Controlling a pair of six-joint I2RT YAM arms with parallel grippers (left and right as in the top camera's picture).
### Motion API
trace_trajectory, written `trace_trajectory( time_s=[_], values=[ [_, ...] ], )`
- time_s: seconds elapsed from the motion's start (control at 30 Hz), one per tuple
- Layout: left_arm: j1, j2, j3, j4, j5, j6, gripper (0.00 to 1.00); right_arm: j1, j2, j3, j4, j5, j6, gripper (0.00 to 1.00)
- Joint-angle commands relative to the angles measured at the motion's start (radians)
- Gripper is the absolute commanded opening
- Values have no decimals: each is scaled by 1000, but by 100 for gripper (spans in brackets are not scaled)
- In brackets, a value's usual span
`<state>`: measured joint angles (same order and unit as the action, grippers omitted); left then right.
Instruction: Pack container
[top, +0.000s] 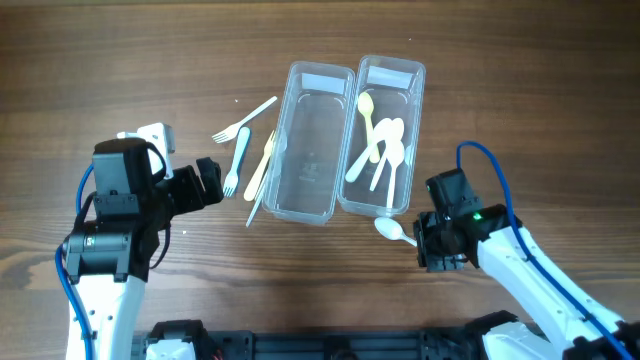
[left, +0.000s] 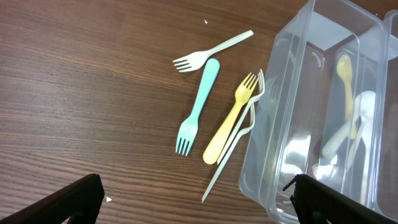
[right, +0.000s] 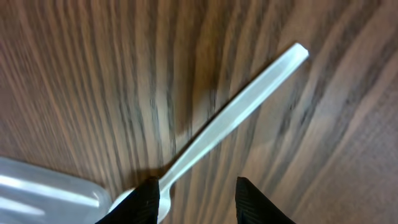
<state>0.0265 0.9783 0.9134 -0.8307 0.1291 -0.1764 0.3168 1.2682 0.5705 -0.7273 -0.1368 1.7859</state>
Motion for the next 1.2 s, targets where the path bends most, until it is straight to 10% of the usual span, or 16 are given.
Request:
trace_trajectory(
  time_s=[0.0,0.13,0.43,0.73,0.9,1.17],
  values=[
    [4,0,18,-5,17,12,100,-6,59,-10,12,25,24,39],
    [4,0,18,-11,16,12,100,-6,135,-10,40,17,24,39],
    [4,0,18,-12,16,12,100,-6,159,-10,50,13,20,4],
    [4,0,18,-12,16,12,100,-61,51,-3,27,141,-110,4],
    [4,0,18,-12,16,12,100,-117,-121,27,35,226,-308,4],
    [5,0,18,-11,16,12,100,-145,-212,190,188,108,-1140,4]
  ],
)
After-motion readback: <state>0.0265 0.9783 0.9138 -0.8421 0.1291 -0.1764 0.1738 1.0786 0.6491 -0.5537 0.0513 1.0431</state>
